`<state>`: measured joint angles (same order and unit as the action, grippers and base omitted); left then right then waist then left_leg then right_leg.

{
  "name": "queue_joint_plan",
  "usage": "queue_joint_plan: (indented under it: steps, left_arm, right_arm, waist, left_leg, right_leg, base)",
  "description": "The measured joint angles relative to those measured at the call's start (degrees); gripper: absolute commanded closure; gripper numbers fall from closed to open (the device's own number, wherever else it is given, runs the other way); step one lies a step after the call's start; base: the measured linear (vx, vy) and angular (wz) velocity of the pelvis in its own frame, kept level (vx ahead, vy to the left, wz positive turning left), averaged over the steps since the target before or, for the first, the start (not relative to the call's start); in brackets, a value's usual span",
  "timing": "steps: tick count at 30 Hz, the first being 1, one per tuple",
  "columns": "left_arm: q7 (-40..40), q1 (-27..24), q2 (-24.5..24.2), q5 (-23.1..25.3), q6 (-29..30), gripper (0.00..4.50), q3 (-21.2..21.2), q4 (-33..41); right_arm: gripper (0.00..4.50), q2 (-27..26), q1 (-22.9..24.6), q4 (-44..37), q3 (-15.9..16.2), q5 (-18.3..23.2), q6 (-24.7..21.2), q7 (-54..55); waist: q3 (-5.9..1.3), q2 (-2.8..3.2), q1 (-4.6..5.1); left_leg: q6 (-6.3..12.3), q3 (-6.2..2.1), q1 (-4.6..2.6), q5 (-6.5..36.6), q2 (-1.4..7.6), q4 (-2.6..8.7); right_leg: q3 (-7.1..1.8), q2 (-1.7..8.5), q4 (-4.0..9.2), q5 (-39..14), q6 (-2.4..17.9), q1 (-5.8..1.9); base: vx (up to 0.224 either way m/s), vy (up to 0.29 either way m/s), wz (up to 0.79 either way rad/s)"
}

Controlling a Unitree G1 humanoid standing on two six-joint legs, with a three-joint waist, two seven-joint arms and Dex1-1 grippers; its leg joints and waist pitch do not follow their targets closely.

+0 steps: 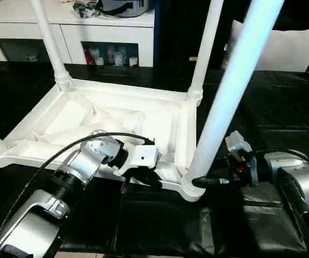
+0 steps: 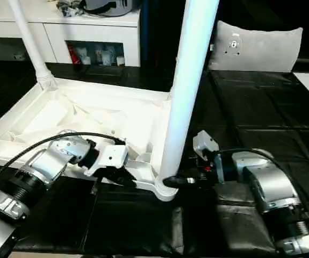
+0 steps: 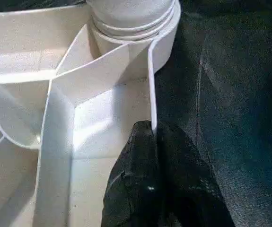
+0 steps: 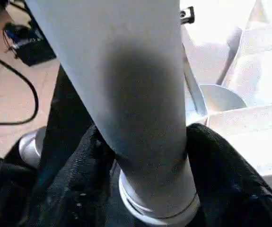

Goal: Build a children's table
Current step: Rotate leg to tighten

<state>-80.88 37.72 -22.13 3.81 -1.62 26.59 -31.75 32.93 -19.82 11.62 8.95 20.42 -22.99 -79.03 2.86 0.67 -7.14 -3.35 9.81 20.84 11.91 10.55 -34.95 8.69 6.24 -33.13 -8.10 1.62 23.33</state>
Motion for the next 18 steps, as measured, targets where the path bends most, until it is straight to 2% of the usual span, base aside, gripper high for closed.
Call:
queue_joint_plan:
  steps: [3, 5, 8, 9, 12, 14, 16, 18]
  left_arm:
    - [1.5, -0.1, 0.2, -0.1, 4.4, 4.5, -1.2, 0.2]
    - [3.6, -0.1, 0.3, 0.3, 6.9, 4.5, -2.0, 0.2]
    - [12.2, 0.0, 3.0, 1.4, 14.1, 4.5, -4.8, -0.3]
    - [16.1, 0.4, 4.8, 1.8, 16.5, 4.5, -5.8, -0.9]
    - [23.2, 1.2, 8.7, 1.9, 21.6, 4.5, -7.7, -1.7]
    - [28.5, 1.8, 10.9, 2.0, 23.8, 4.5, -9.4, -2.7]
    - [33.1, 2.6, 13.2, 2.0, 25.4, 4.5, -10.8, -3.8]
    - [36.0, 3.0, 14.7, 2.1, 26.2, 4.5, -11.2, -4.1]
  right_arm:
    - [2.47, -2.6, 0.6, -1.3, -1.1, 0.1, -2.3, 4.8]
    - [2.49, -4.1, 0.3, -1.3, -1.8, -0.4, -3.4, 8.6]
    - [2.51, -9.4, -2.2, 0.9, -3.7, -3.7, -5.3, 20.2]
    - [2.54, -11.5, -3.8, 2.4, -4.6, -5.1, -6.0, 25.3]
    - [2.55, -15.7, -7.1, 5.6, -6.5, -7.2, -7.4, 35.8]
    - [2.55, -19.5, -9.5, 8.5, -7.6, -8.6, -7.2, 43.3]
    - [2.55, -21.6, -11.3, 11.4, -8.5, -9.2, -5.2, 48.2]
    - [1.88, -22.9, -12.0, 13.6, -9.3, -9.8, -2.4, 50.7]
  waist:
    - [-0.06, 0.1, 0.56]
    - [-0.06, 0.1, 1.02]
    - [-0.06, 0.1, 2.74]
    - [-0.06, 0.1, 3.7]
    - [-0.06, 0.1, 5.61]
    - [-0.06, 0.1, 6.48]
    - [-0.07, 0.12, 6.76]
    - [-0.07, 0.12, 6.69]
  left_leg:
    - [-0.13, 0.03, -0.02, -0.1, 0.02, 0.01]
    - [-0.2, 0.03, -0.37, -0.1, 0.03, 0.02]
    - [-0.26, 0.05, -0.81, -0.2, 0.01, 0.0]
    - [-0.27, 0.02, -0.76, -0.2, 0.02, -0.06]
    - [-0.26, -0.02, -0.67, -0.2, 0.07, -0.02]
    - [-0.26, -0.09, -0.41, -0.2, 0.08, -0.05]
    - [-0.26, -0.23, -0.43, -0.2, 0.16, 0.01]
    - [-0.21, -0.23, -0.31, -0.1, 0.17, 0.03]
  right_leg:
    - [0.0, -0.01, -0.02, 0.0, 0.0, -0.04]
    - [0.01, -0.01, 0.0, 0.0, 0.0, -0.18]
    - [0.07, -0.01, 0.11, 0.0, 0.0, -0.44]
    - [0.18, 0.0, 0.22, 0.0, 0.0, -0.42]
    - [0.36, -0.01, 0.58, 0.0, 0.0, -0.46]
    - [0.5, 0.0, 0.64, 0.0, 0.0, -0.42]
    - [0.77, -0.01, 0.87, 0.0, -0.1, -0.39]
    - [0.75, -0.01, 0.88, 0.0, 0.0, -0.39]
  base:
    - [0.0, 0.0, 0.0]
    - [0.0, 0.0, 0.0]
    - [0.0, 0.0, 0.0]
    - [0.0, 0.0, 0.0]
    - [0.0, 0.0, 0.0]
    - [0.0, 0.0, 0.0]
    - [0.0, 0.0, 0.0]
    - [0.0, 0.0, 0.0]
